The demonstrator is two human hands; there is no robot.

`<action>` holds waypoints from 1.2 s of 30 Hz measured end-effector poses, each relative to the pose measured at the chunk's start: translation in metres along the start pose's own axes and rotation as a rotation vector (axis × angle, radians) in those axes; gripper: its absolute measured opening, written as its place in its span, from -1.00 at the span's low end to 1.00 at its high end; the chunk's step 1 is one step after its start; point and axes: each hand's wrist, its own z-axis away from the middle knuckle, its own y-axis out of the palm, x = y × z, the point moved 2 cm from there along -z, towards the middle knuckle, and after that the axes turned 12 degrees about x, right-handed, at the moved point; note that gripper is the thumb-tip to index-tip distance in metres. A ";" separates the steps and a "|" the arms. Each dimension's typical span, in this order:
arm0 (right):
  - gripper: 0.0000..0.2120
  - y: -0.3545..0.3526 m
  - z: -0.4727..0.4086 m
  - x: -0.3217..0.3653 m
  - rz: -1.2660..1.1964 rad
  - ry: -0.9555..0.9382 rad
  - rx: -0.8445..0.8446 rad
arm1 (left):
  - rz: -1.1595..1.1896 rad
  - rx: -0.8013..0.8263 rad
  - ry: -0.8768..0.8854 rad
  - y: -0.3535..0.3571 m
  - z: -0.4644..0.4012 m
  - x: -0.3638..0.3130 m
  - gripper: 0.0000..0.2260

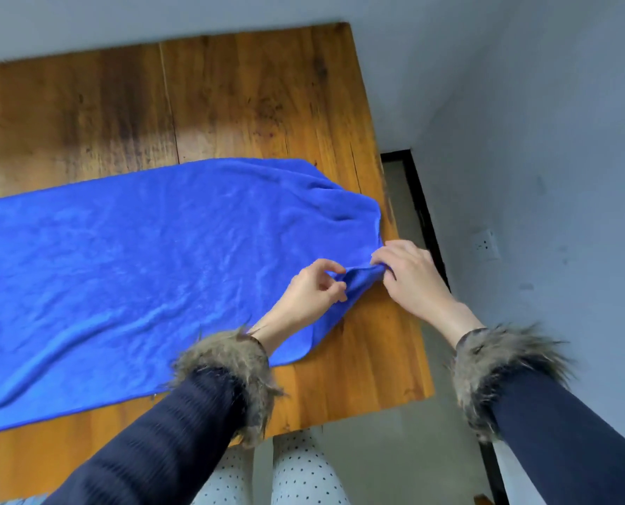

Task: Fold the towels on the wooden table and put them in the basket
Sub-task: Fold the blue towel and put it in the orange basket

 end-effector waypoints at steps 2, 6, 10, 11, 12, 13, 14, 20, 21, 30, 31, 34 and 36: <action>-0.60 -0.002 0.014 -0.020 -0.025 0.051 0.147 | -0.059 0.106 0.024 0.010 -0.002 -0.008 -0.84; -0.62 -0.014 0.012 -0.031 -0.026 0.192 0.215 | -0.424 -0.177 0.127 -0.005 -0.015 -0.012 -0.77; -0.70 -0.025 -0.020 -0.013 -0.135 0.260 -0.016 | -0.861 -0.213 -0.020 -0.033 -0.027 -0.005 -0.51; -0.72 -0.028 -0.030 -0.008 -0.209 0.257 -0.080 | -0.933 -0.196 -0.076 -0.040 -0.030 -0.003 -0.39; -0.73 -0.031 -0.041 -0.002 -0.290 0.258 -0.128 | -0.976 -0.181 -0.133 -0.048 -0.032 0.001 -0.27; -0.72 -0.033 -0.054 0.002 -0.370 0.274 -0.152 | -0.998 -0.165 -0.191 -0.054 -0.034 0.006 -0.17; -0.68 -0.035 -0.066 0.005 -0.436 0.307 -0.146 | -1.003 -0.148 -0.241 -0.058 -0.035 0.011 -0.09; -0.62 -0.047 -0.121 0.016 -0.511 0.506 0.105 | -1.047 -0.113 -0.346 -0.060 -0.039 0.016 0.01; -0.61 -0.050 -0.126 0.019 -0.581 0.508 0.104 | -1.043 -0.116 -0.352 -0.059 -0.040 0.015 0.02; -0.68 -0.066 -0.125 0.010 -1.385 0.474 -0.100 | -1.045 -0.114 -0.359 -0.059 -0.041 0.016 0.03; -0.65 -0.068 -0.122 0.008 -1.413 0.434 -0.167 | -1.047 -0.115 -0.358 -0.059 -0.041 0.016 0.03; -0.61 -0.068 -0.118 0.006 -1.511 0.374 -0.258 | -1.063 -0.121 -0.360 -0.058 -0.041 0.015 0.03; -0.65 -0.062 -0.121 0.007 -1.445 0.403 -0.218 | -1.068 -0.123 -0.360 -0.058 -0.040 0.015 0.03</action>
